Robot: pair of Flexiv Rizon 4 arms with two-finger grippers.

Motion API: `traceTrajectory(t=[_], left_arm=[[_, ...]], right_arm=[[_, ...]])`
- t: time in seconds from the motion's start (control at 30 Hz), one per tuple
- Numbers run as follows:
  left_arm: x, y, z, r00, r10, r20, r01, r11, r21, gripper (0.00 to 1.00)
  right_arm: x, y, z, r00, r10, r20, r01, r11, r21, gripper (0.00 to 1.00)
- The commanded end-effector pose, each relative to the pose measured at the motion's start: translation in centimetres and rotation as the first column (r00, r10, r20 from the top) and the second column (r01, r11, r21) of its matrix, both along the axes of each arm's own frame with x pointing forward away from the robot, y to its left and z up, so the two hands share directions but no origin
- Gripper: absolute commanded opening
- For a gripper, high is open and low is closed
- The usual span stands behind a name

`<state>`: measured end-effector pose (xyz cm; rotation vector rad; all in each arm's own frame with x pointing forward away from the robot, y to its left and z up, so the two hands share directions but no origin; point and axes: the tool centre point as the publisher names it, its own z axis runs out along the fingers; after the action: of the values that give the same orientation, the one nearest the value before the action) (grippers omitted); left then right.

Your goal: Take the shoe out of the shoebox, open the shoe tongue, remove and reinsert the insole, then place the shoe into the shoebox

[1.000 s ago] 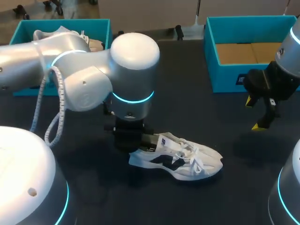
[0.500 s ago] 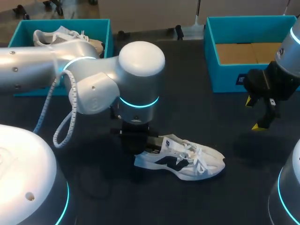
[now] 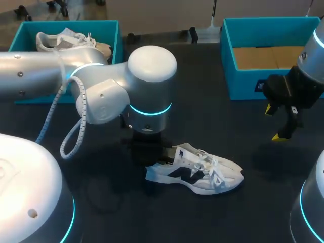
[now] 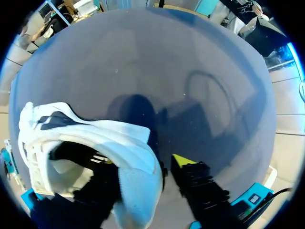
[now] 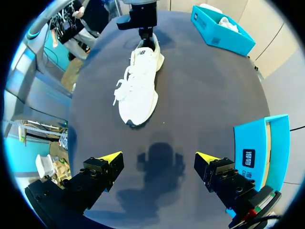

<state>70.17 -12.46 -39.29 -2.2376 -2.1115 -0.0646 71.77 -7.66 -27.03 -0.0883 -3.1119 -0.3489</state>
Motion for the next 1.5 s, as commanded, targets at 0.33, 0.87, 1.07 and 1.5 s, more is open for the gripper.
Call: traceTrajectory(t=[0.33,0.87,1.07,1.5], left_arm=[[-0.4,3.8,7.9,0.978,0.158,-0.138,-0.187,0.954,-0.234,1.00],[-2.0,7.1,12.6,0.820,0.431,-0.376,-0.548,0.781,-0.300,1.00],[-2.0,7.1,12.6,0.820,0.431,-0.376,-0.548,0.781,-0.300,1.00],[-3.3,12.6,9.0,0.568,0.579,-0.584,-0.816,0.488,-0.310,1.00]], right_arm=[[-0.1,0.0,0.0,1.000,-0.001,0.001,0.001,1.000,-0.001,1.00],[-0.1,0.0,0.0,1.000,-0.001,0.001,0.001,1.000,-0.001,1.00],[-0.1,0.0,0.0,1.000,-0.001,0.001,0.001,1.000,-0.001,1.00],[-0.1,0.0,0.0,1.000,-0.001,0.001,0.001,1.000,-0.001,1.00]])
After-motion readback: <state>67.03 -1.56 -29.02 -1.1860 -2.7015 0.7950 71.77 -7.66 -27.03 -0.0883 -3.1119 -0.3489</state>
